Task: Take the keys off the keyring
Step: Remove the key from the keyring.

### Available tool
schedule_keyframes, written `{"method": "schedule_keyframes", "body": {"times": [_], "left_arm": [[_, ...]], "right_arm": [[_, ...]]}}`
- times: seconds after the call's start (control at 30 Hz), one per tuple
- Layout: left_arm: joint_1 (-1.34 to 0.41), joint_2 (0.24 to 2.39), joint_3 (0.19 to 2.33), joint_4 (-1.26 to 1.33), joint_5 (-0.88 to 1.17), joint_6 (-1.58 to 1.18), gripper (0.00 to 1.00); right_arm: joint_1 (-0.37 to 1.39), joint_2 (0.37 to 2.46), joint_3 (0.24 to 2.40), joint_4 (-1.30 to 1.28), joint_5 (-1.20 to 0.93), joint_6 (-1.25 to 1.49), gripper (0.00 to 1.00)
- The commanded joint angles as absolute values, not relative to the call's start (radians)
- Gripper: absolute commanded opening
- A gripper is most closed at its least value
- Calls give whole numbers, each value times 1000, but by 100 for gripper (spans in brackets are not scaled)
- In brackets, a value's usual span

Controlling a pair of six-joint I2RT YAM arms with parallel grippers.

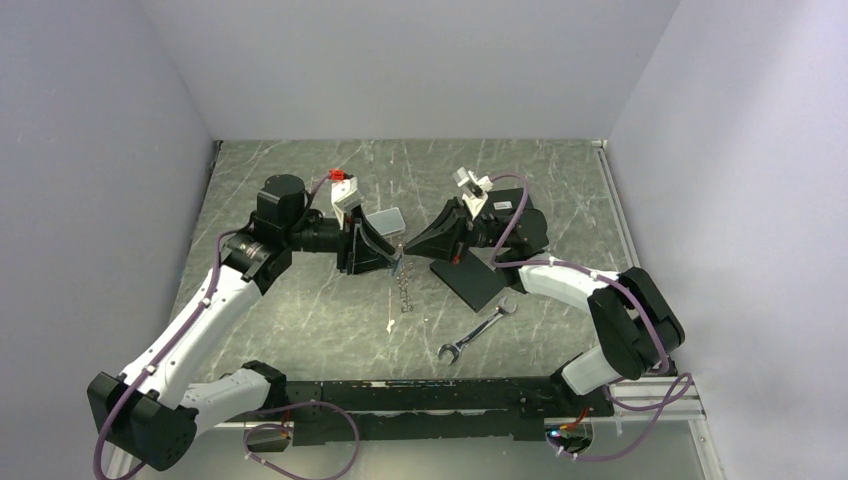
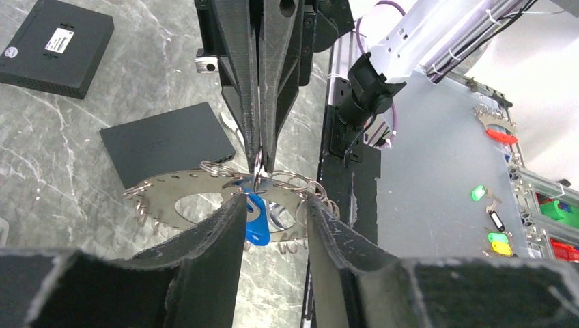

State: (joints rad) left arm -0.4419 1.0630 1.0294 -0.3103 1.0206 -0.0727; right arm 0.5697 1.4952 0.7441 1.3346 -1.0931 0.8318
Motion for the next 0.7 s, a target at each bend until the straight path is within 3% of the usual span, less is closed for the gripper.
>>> {"method": "schedule_keyframes", "body": {"times": [0.0, 0.33, 0.67], "left_arm": [[-430, 1065, 1075, -270, 996, -103, 40], [-424, 1077, 1060, -198, 1022, -129, 25], [-410, 1078, 1166, -327, 1074, -15, 29]], "right_arm": [[571, 1469, 744, 1412, -1075, 849, 0], [573, 1467, 743, 1429, -1072, 868, 0], [574, 1476, 739, 1422, -1072, 862, 0]]}}
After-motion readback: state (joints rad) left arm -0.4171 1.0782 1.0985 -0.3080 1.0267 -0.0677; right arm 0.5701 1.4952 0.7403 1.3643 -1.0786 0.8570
